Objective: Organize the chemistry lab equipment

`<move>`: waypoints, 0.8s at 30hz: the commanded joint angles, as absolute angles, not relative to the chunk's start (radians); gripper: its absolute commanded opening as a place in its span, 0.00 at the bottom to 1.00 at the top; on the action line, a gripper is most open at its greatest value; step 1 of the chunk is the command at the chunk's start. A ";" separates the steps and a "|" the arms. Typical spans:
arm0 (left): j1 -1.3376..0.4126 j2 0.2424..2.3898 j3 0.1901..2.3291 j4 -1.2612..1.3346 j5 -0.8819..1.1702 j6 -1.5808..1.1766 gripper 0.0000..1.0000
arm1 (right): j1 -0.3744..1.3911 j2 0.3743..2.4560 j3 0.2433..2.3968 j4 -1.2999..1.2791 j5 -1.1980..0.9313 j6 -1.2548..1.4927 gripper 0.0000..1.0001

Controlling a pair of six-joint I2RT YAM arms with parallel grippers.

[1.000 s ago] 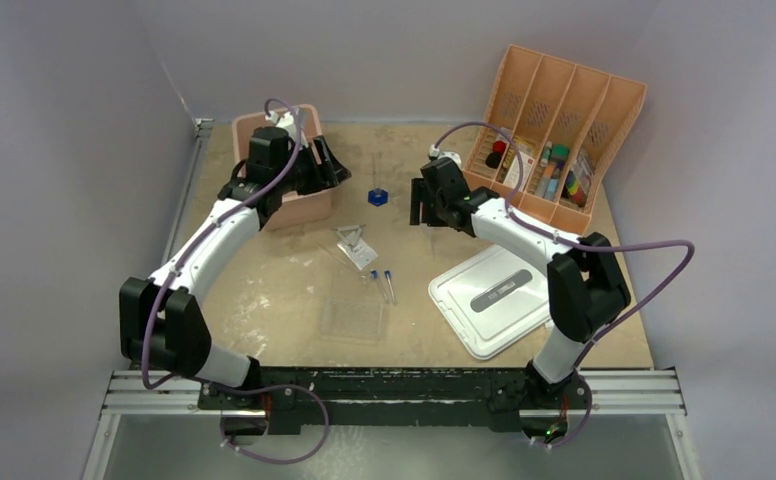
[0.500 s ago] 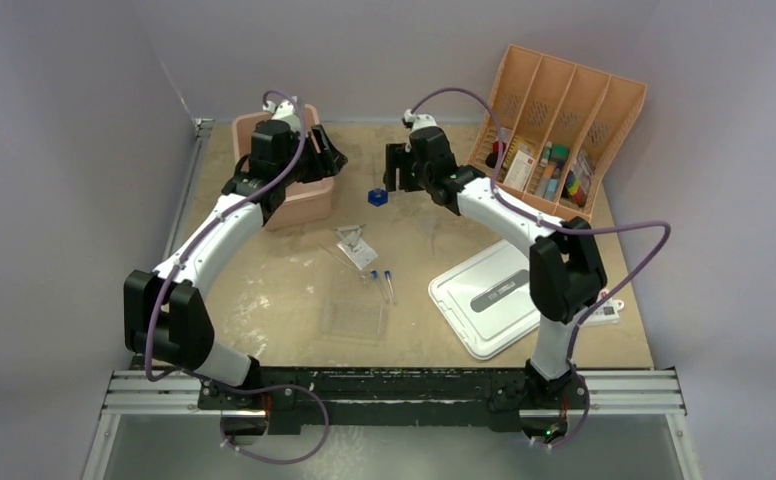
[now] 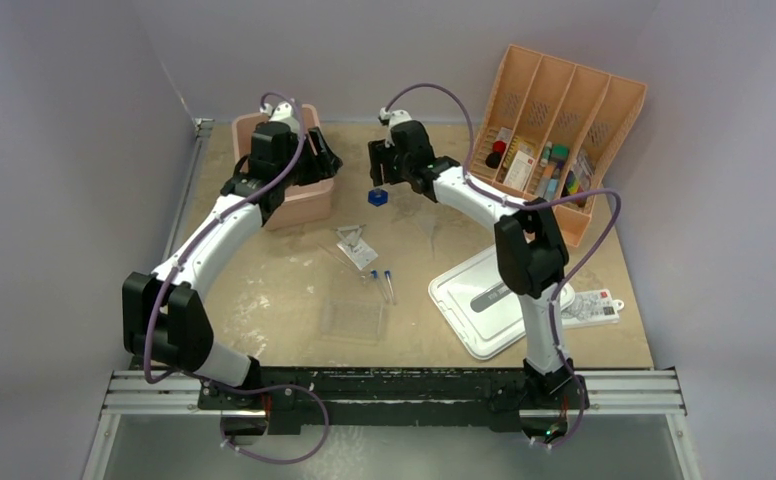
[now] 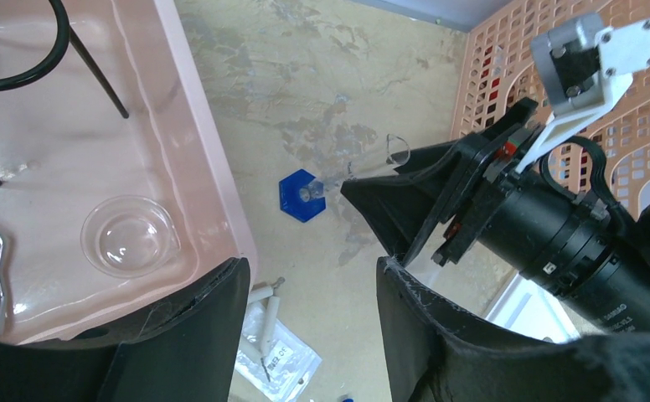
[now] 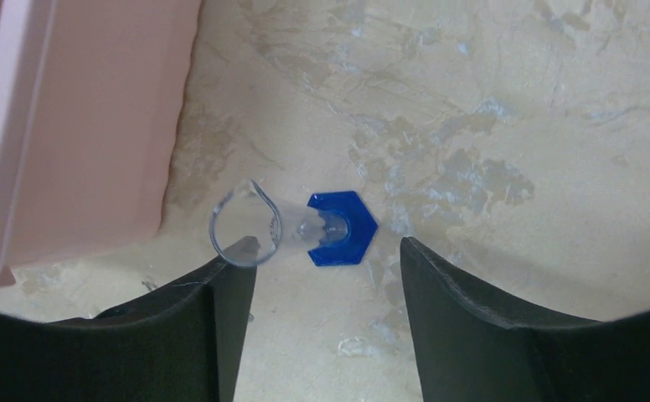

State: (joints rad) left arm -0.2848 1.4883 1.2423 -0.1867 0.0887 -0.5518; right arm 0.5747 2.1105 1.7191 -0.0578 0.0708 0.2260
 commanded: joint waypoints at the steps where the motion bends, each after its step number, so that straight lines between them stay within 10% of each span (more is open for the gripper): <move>1: -0.287 1.441 1.267 -0.185 0.078 -0.513 0.56 | 0.572 2.114 1.795 0.029 0.038 0.160 0.62; 16: -0.287 1.439 1.265 -0.183 0.085 -0.511 0.56 | 0.574 2.118 1.775 0.095 0.002 0.124 0.21; 24: -0.288 1.422 1.248 -0.124 0.213 -0.491 0.63 | 0.563 2.011 1.771 -0.041 -0.147 0.138 0.18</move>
State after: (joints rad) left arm -0.2848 1.4769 1.2423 -0.2035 0.1368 -0.5266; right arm 0.5728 2.1193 1.7428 0.0265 -0.0505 0.1402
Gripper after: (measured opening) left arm 0.618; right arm 0.277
